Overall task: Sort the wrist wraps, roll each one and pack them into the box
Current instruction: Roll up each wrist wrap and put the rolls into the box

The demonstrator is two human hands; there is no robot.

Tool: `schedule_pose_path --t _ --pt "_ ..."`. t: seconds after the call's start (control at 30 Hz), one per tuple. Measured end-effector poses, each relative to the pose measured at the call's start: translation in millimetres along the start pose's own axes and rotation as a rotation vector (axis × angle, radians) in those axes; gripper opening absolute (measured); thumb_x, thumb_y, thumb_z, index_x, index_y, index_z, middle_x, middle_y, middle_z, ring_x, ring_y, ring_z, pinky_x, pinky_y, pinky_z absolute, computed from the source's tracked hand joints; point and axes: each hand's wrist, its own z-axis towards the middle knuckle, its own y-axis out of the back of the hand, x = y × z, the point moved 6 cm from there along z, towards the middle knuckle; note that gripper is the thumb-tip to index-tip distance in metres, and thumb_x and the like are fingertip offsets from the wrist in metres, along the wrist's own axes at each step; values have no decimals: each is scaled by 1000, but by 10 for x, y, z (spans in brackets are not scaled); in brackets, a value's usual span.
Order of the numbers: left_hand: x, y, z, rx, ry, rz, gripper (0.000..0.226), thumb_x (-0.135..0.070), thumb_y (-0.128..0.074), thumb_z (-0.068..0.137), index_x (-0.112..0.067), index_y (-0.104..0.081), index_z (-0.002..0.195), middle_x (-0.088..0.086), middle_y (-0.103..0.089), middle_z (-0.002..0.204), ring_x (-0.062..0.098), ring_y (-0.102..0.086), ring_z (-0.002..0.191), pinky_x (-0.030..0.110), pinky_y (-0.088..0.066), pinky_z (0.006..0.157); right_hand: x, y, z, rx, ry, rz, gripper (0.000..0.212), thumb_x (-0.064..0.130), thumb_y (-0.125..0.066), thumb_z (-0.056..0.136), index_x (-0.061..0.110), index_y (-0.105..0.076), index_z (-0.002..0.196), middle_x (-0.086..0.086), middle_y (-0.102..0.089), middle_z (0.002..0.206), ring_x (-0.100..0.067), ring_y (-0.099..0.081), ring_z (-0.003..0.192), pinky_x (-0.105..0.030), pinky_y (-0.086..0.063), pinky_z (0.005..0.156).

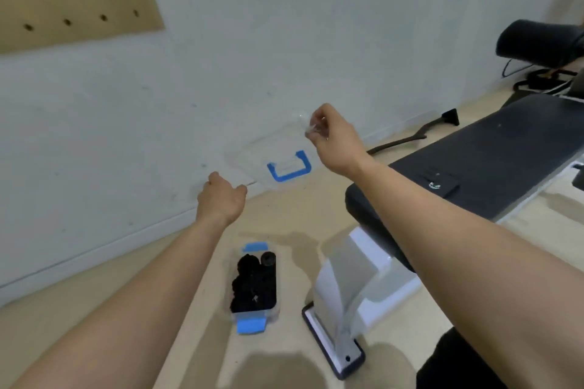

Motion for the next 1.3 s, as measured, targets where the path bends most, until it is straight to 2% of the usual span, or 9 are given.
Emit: schedule_pose_path --t 0.17,0.27,0.37,0.5,0.57,0.7,0.93,1.13,1.3 --pt "1071 37 -61 75 184 -66 71 -39 -53 105 -4 -24 160 19 -45 157 39 -43 143 40 -36 113 -314 -809 -84 148 -196 207 20 4 -48 100 17 -54 113 -1 -63 89 -18 -56 80 -22 -44 61" --pt "1540 -184 -70 88 223 -248 41 -35 -55 103 -8 -53 135 14 -69 127 32 -67 109 41 -48 100 -610 -1198 -186 163 -305 268 25 3 -50 98 10 -58 121 -4 -61 89 -15 -55 71 -12 -40 50" --pt "1905 -458 -124 117 290 -395 29 -30 -57 105 -2 -59 108 13 -74 91 27 -66 68 40 -56 76 -996 -1589 -223 165 -338 195 23 10 -53 99 17 -61 120 -2 -58 83 -18 -54 73 -25 -49 71" --pt "2380 -908 -162 201 448 -455 38 -24 -53 108 10 -66 95 25 -76 94 22 -69 56 29 -59 56 -1538 -2103 -301 248 -387 -125 48 36 -58 99 20 -53 144 -12 -63 116 -29 -62 103 -38 -48 99" --pt "2563 -1148 -216 231 535 -504 37 -23 -55 107 11 -67 98 27 -75 93 22 -71 56 25 -56 50 -1779 -2317 -391 301 -426 -316 55 38 -57 99 16 -46 148 -18 -51 139 -37 -53 125 -44 -44 107" --pt "2846 -1658 -380 283 719 -650 28 -18 -59 105 10 -65 103 21 -73 79 30 -73 63 33 -63 58 -2191 -2685 -504 365 -412 -517 52 28 -51 101 15 -40 150 -11 -43 150 -38 -42 133 -46 -40 105" --pt "3143 -2254 -588 304 1000 -888 16 -17 -58 106 -2 -58 101 24 -70 84 30 -72 65 34 -64 58 -2693 -3410 -402 558 -315 -586 54 16 -54 97 29 -46 149 -4 -56 144 -35 -42 132 -45 -36 107" --pt "3252 -2489 -522 317 1058 -1051 20 -18 -55 107 1 -61 106 20 -72 86 28 -74 69 33 -64 69 -2924 -3989 -227 640 -197 -636 46 16 -44 102 32 -50 145 -8 -54 140 -35 -47 125 -47 -40 101" --pt "3309 -2510 -489 298 1037 -1037 22 -26 -57 107 -7 -66 101 9 -74 80 18 -73 62 27 -62 60 -3066 -4137 -160 672 -228 -647 41 25 -43 105 33 -52 144 -9 -55 140 -35 -52 122 -46 -44 100"
